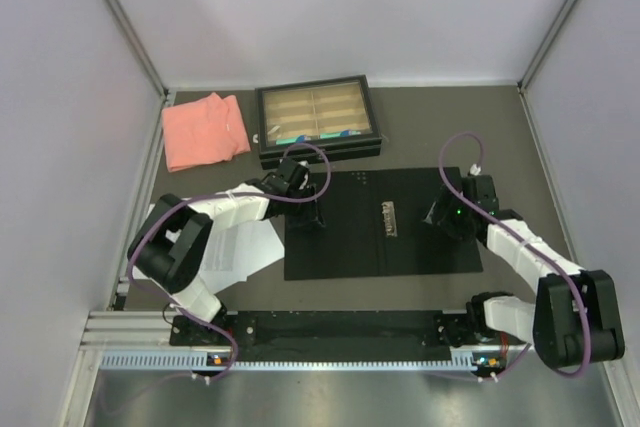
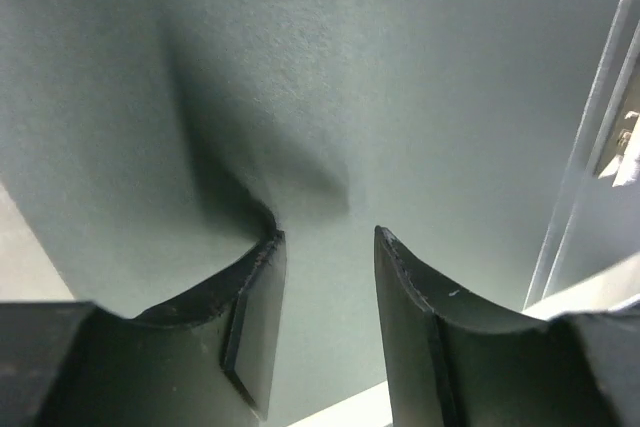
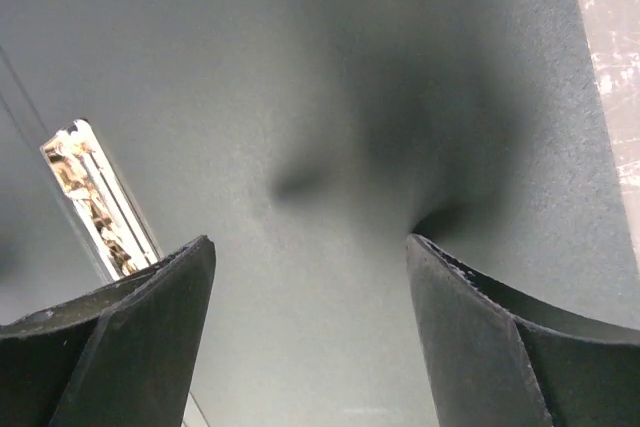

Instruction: Put the files into the folder

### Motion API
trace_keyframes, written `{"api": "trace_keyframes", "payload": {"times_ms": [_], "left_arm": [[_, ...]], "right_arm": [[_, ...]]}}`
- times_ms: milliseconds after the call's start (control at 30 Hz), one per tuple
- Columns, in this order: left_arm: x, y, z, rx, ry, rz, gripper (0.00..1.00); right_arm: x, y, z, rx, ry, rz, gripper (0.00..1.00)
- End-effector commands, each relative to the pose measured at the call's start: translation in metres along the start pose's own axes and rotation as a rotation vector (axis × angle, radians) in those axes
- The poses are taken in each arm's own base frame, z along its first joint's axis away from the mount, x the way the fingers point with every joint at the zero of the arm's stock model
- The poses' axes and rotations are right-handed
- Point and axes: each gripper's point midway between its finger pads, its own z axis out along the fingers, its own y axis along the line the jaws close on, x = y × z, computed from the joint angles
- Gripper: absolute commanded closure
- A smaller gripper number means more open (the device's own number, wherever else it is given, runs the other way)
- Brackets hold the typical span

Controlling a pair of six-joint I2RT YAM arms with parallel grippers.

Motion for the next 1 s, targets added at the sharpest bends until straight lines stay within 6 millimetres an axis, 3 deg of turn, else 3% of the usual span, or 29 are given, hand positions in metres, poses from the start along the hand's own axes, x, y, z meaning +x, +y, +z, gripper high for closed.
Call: {"api": "trace_keyframes", "payload": {"times_ms": [0,133,300,333,400,433,467,500,533,567,600,733,967], "left_arm": [[-0.007,0.004,0.014,-0.002,-0.023,-0.006,0.55],[-0.021,-0.019,-0.002,0.062,-0.064,0.014,0.55],[-0.052,-0.088,-0.021,0.256,-0.162,0.062,0.52],[-0.051,-0.093,-0.010,0.259,-0.149,0.065,0.52],[-0.057,-0.124,-0.003,0.317,-0.159,0.084,0.53],[-0.052,-0.123,0.019,0.297,-0.132,0.085,0.54],[-0.054,-0.140,0.024,0.318,-0.141,0.098,0.54],[-0.048,-0.136,0.046,0.293,-0.110,0.094,0.55],[-0.046,-0.140,0.055,0.295,-0.101,0.094,0.56],[-0.050,-0.155,0.059,0.321,-0.117,0.101,0.57],[-0.044,-0.152,0.074,0.300,-0.100,0.095,0.58],[-0.049,-0.155,0.084,0.236,-0.152,0.095,0.60],[-0.056,-0.148,0.076,0.122,-0.249,0.087,0.64]], "right_arm": [[-0.002,0.000,0.003,0.011,0.038,0.016,0.24],[-0.021,0.027,-0.018,-0.056,0.005,-0.044,0.23],[-0.002,0.052,-0.029,-0.146,0.084,-0.132,0.23],[0.003,0.057,-0.029,-0.163,0.090,-0.149,0.23],[0.015,0.072,-0.034,-0.242,0.110,-0.161,0.24],[0.017,0.081,-0.031,-0.305,0.098,-0.135,0.25],[0.025,0.092,-0.035,-0.390,0.130,-0.131,0.33],[0.032,0.093,-0.032,-0.420,0.143,-0.123,0.39],[0.031,0.099,-0.031,-0.455,0.139,-0.121,0.50],[0.033,0.098,-0.028,-0.453,0.147,-0.123,0.56],[0.035,0.097,-0.025,-0.450,0.154,-0.130,0.59],[0.043,0.098,-0.015,-0.465,0.200,-0.131,0.78],[0.051,0.092,-0.003,-0.448,0.225,-0.120,0.78]]}}
